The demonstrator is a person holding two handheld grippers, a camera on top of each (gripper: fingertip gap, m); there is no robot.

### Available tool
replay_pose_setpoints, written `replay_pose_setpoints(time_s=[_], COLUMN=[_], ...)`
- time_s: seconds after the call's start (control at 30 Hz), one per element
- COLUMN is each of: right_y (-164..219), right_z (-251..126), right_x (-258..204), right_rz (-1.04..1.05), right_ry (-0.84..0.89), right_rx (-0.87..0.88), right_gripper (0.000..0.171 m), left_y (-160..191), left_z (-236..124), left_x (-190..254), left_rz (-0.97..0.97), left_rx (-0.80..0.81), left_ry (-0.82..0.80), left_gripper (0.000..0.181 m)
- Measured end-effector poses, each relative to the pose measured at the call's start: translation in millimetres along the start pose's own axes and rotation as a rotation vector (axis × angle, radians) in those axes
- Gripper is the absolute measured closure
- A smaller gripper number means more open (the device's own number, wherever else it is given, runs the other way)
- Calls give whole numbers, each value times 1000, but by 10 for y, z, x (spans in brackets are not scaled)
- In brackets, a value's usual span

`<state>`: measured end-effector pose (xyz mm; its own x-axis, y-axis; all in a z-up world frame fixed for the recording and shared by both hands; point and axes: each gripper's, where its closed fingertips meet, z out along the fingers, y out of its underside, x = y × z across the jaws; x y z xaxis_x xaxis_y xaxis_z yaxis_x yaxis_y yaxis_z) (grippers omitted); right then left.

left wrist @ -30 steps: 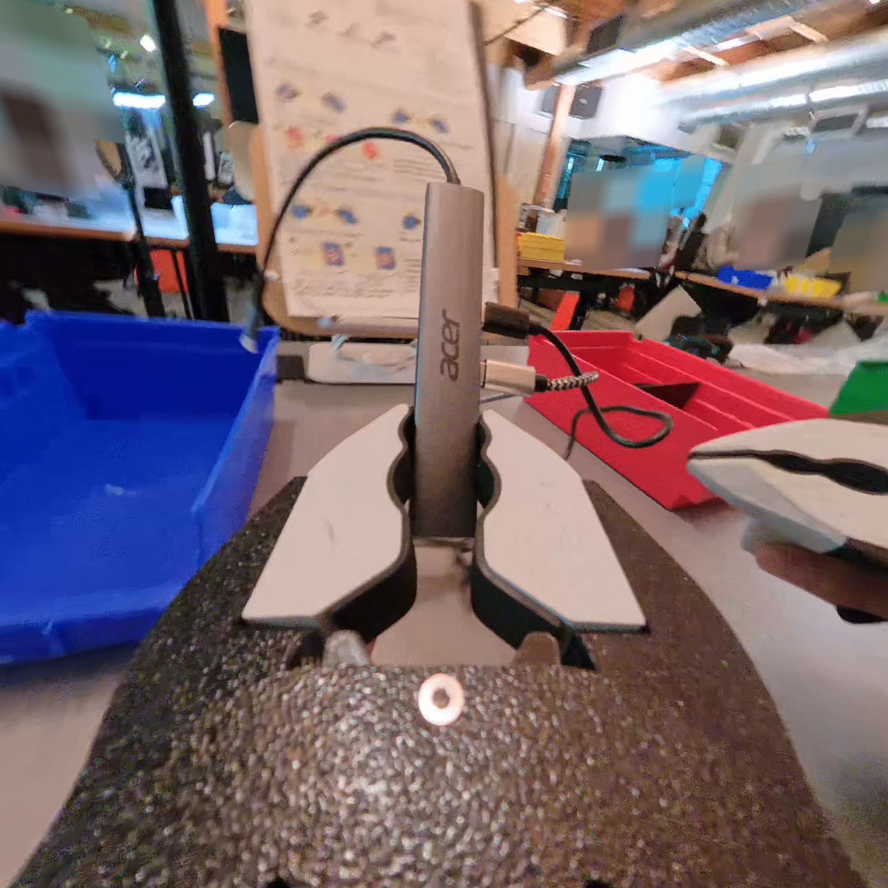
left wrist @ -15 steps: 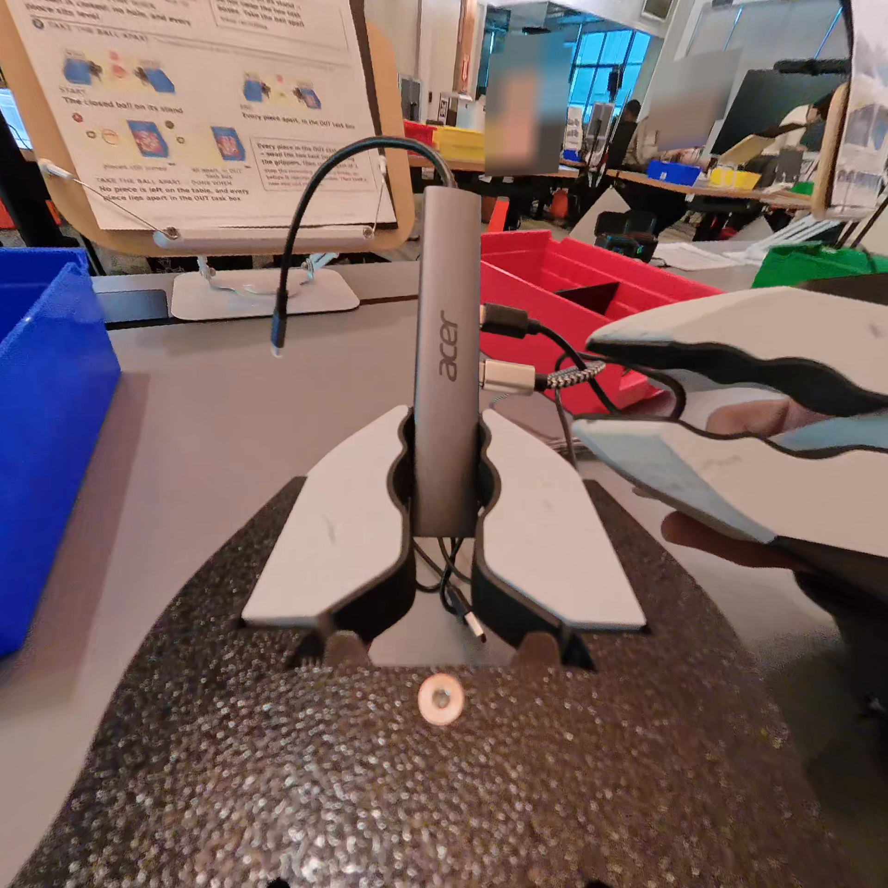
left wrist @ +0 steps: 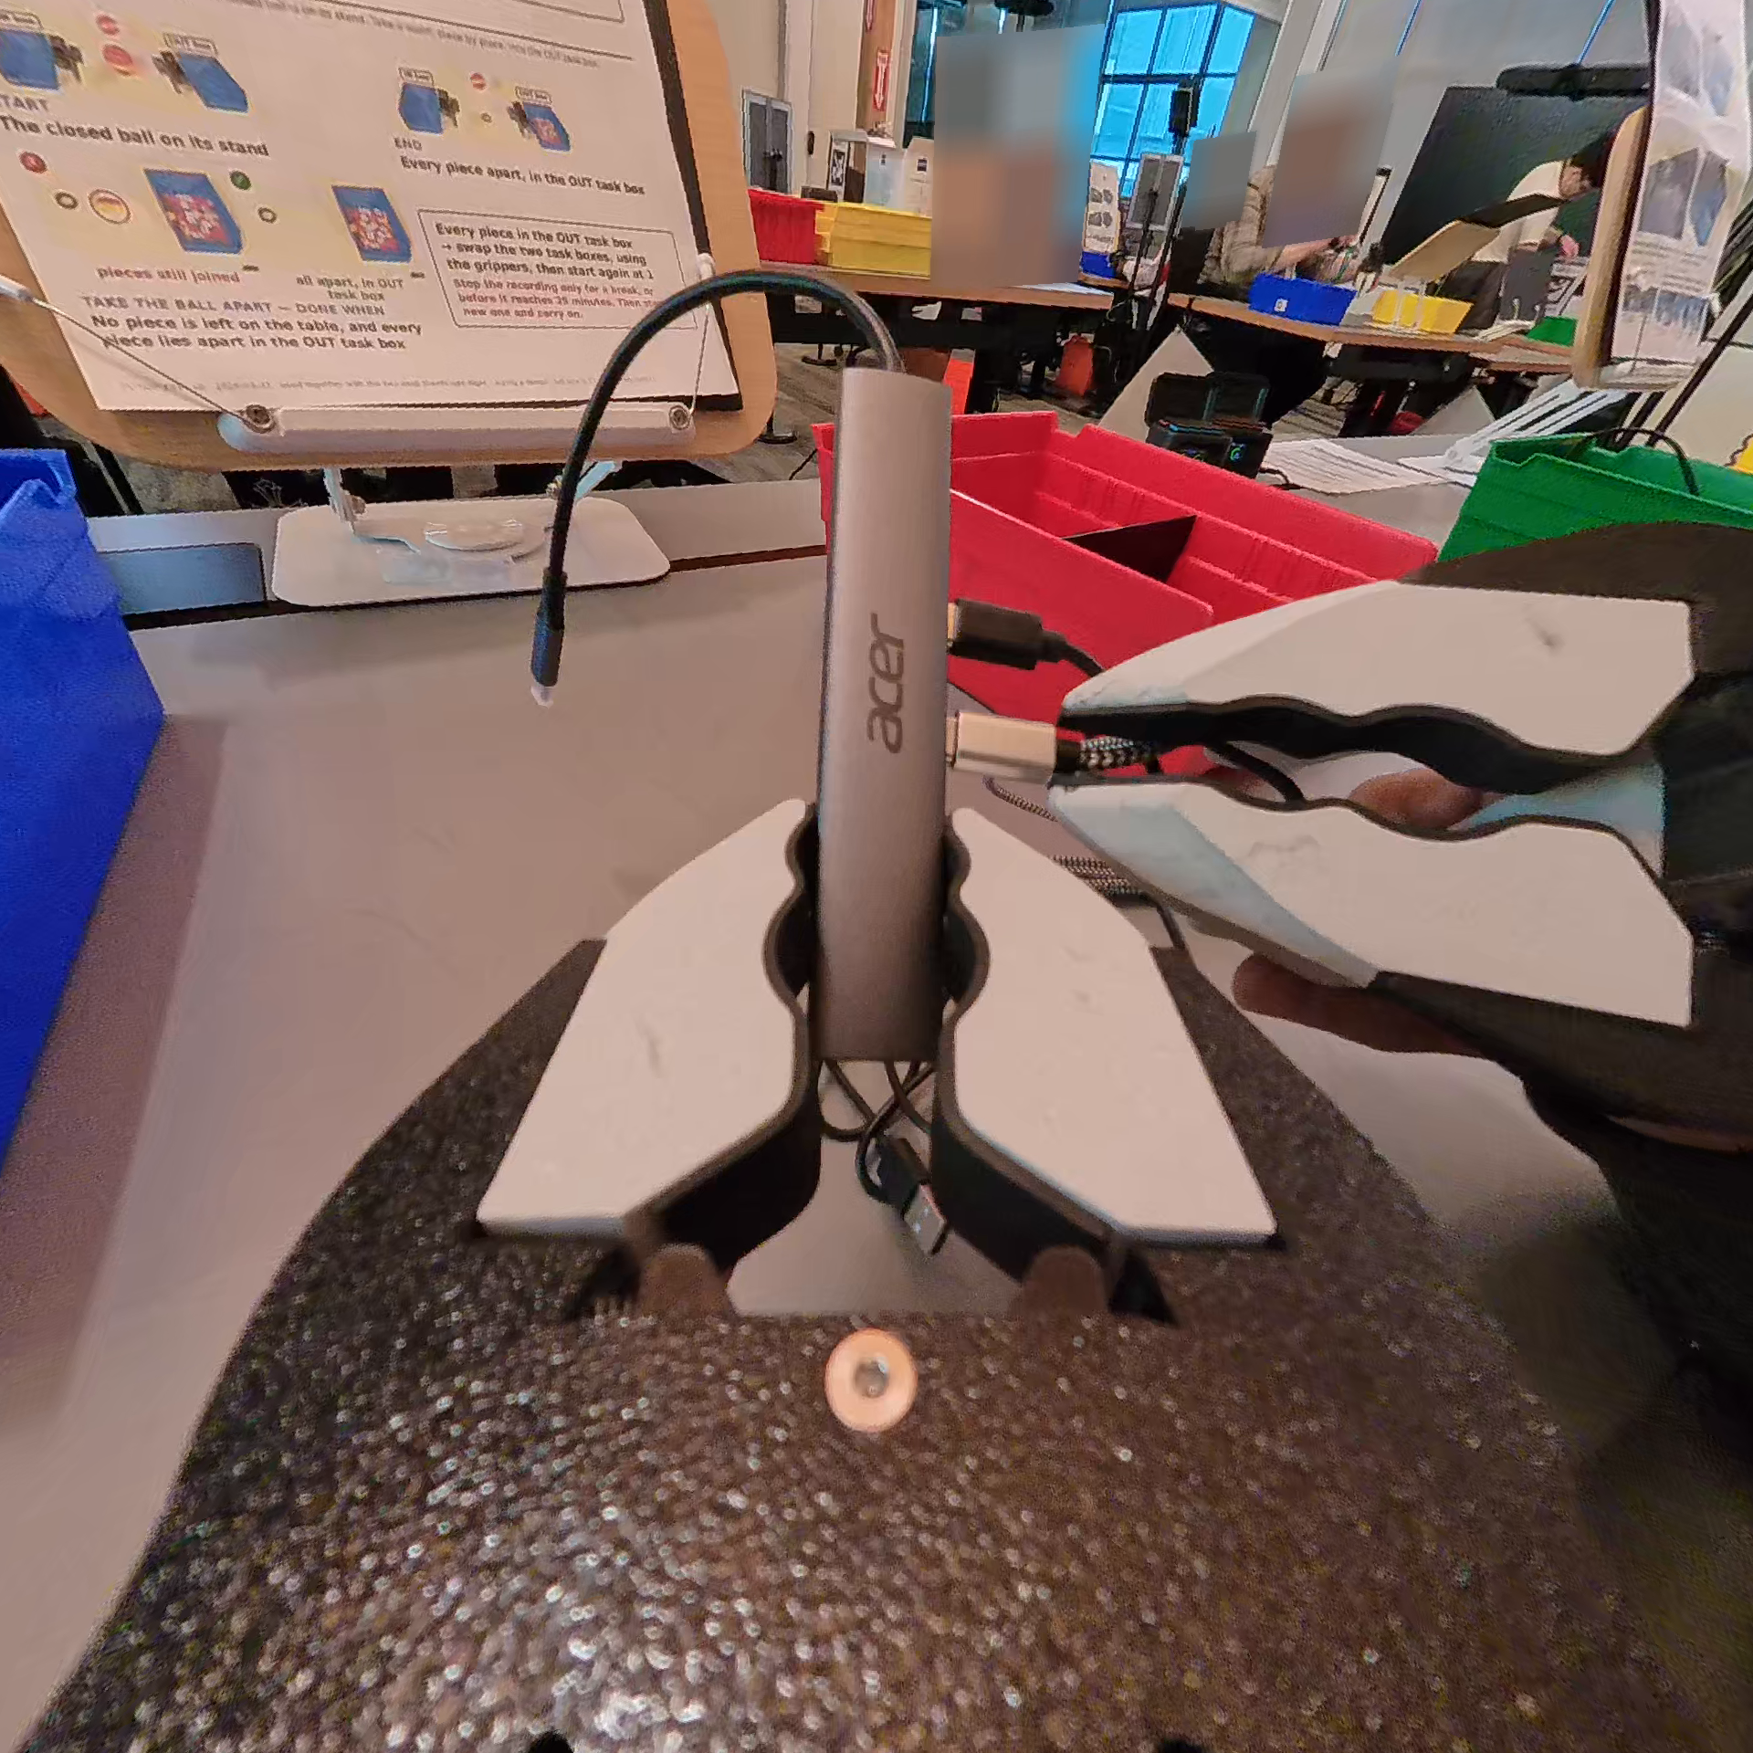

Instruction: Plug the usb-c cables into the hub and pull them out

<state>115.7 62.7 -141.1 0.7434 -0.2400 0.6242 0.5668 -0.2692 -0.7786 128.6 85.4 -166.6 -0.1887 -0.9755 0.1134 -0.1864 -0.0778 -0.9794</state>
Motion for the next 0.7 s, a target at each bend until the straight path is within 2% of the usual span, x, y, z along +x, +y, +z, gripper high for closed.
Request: replay_pose_setpoints(time_s=[0.23,0.7], right_y=[22,15], right_z=[25,42], right_x=[-5,-26], right_rz=[43,79], right_ry=[-2,5], right_rx=[17,26], right_gripper=[162,154], left_y=[17,43], left_z=[4,14], left_x=[-9,-9], left_rz=[17,-8], left_rx=[-11,-16], left_ry=[-9,4], left_gripper=[159,159])
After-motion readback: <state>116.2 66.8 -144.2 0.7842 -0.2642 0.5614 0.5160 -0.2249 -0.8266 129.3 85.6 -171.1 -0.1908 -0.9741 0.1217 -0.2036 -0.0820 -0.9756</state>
